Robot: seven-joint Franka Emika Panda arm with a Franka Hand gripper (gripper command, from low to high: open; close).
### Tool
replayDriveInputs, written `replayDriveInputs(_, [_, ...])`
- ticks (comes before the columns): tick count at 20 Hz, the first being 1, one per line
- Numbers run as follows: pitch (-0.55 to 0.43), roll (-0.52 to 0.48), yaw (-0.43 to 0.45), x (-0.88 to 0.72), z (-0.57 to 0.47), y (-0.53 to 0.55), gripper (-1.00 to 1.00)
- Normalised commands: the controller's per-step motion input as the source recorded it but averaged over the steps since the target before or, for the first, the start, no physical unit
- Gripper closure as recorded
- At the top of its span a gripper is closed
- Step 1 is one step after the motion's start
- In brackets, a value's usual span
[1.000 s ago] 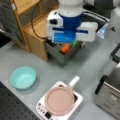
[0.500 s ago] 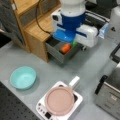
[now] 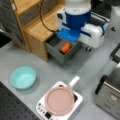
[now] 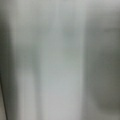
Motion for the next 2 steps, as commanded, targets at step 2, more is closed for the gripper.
replayDriveInputs(2, [0.099,0.037,-0.029,0.07,0.04,0.10,-1.00])
